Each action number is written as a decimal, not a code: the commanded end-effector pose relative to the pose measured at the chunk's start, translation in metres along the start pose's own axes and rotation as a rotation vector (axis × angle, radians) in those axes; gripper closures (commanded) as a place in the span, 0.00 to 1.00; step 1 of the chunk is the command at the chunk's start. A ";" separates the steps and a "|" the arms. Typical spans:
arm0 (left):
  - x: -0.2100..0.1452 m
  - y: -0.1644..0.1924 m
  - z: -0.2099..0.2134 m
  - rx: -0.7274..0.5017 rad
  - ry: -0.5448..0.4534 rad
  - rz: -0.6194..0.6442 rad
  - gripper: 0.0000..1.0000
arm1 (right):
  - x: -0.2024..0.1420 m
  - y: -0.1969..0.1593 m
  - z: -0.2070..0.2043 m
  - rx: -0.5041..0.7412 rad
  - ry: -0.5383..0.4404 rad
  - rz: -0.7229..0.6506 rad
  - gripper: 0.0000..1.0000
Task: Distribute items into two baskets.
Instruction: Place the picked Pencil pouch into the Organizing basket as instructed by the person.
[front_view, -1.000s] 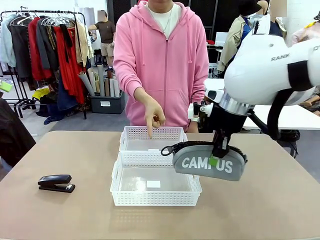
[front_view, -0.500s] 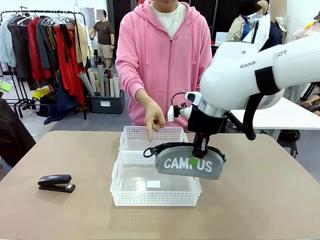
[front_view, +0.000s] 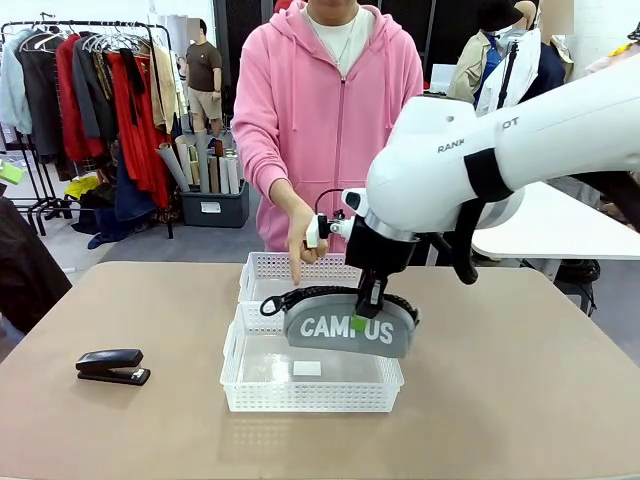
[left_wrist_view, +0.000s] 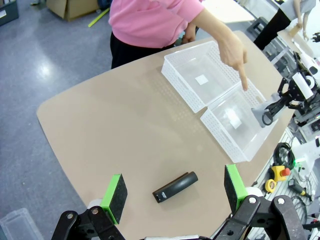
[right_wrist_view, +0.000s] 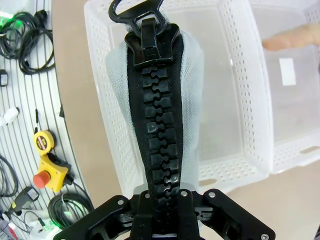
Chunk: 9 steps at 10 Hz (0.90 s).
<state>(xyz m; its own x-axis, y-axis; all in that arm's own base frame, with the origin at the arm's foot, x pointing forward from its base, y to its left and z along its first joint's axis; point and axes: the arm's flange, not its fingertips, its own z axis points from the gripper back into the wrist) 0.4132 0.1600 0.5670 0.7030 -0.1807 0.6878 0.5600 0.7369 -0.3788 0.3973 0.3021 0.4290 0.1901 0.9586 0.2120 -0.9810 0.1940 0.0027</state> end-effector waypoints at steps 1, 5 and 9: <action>0.001 0.000 0.001 -0.004 -0.011 -0.002 0.00 | 0.018 -0.001 -0.008 0.000 -0.025 -0.014 1.00; 0.001 0.000 0.001 -0.004 -0.011 -0.002 0.00 | 0.031 -0.005 -0.028 -0.046 -0.033 0.000 1.00; 0.001 0.000 0.001 -0.004 -0.011 -0.002 0.00 | 0.037 -0.009 -0.054 -0.043 0.003 0.025 1.00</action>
<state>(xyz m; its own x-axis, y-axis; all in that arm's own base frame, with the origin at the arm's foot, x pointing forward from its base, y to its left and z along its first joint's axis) 0.4132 0.1601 0.5671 0.7030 -0.1807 0.6878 0.5600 0.7369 -0.3787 0.4097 0.3384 0.3837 0.1517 0.9637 0.2197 -0.9870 0.1594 -0.0179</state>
